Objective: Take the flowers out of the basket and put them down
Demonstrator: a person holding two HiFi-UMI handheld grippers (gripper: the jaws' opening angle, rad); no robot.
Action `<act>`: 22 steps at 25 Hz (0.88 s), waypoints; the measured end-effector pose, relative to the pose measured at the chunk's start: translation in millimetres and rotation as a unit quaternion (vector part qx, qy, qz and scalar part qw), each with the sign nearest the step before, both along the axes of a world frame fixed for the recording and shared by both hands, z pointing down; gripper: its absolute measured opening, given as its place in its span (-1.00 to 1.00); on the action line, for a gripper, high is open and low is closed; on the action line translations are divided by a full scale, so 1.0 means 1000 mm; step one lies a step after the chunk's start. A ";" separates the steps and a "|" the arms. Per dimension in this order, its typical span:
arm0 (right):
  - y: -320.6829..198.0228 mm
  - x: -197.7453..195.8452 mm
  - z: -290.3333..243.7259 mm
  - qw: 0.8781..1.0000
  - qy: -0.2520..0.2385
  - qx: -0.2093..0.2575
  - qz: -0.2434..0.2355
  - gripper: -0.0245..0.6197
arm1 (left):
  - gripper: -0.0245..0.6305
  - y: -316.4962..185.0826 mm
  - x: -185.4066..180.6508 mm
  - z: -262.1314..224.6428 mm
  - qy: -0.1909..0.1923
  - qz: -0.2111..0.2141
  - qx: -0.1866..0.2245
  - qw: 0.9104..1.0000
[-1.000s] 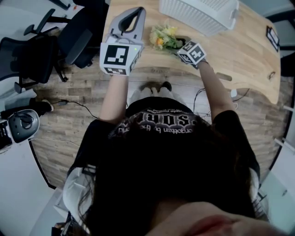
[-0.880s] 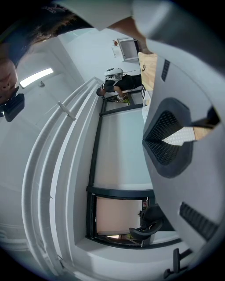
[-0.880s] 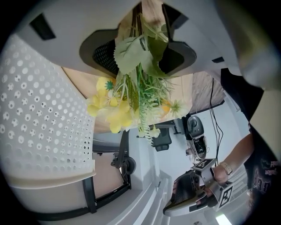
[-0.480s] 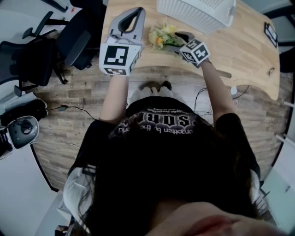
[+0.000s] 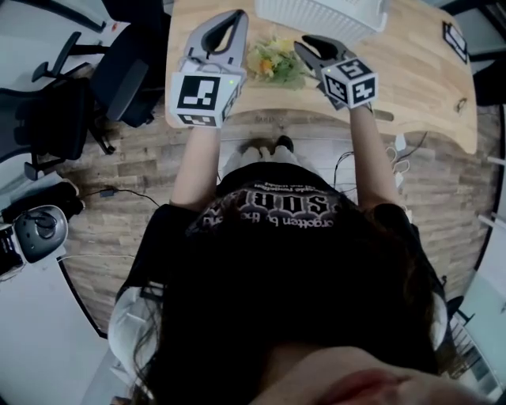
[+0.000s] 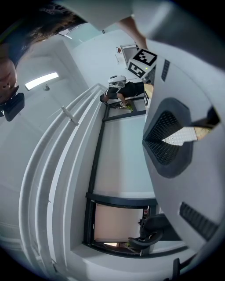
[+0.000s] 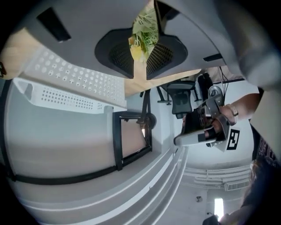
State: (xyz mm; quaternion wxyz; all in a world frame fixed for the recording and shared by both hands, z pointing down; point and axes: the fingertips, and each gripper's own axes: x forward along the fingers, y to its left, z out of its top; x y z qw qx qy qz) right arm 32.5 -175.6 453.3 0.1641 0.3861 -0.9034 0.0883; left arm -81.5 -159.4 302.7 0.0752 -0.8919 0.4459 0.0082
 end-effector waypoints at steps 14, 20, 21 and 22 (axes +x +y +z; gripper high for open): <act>0.035 -0.001 -0.101 0.993 -0.034 0.102 0.041 -0.74 | -0.92 0.010 0.002 0.004 0.002 0.014 -0.004 1.000; 0.045 -0.008 -0.102 0.993 -0.013 0.113 0.041 -0.78 | -0.92 0.015 0.002 0.004 0.003 0.018 -0.004 1.000; 0.046 -0.009 -0.101 0.993 -0.011 0.114 0.042 -0.79 | -0.92 0.016 0.002 0.004 0.004 0.018 -0.005 1.000; 0.047 -0.010 -0.102 0.992 -0.010 0.115 0.043 -0.80 | -0.92 0.016 0.002 0.004 0.004 0.018 -0.005 1.000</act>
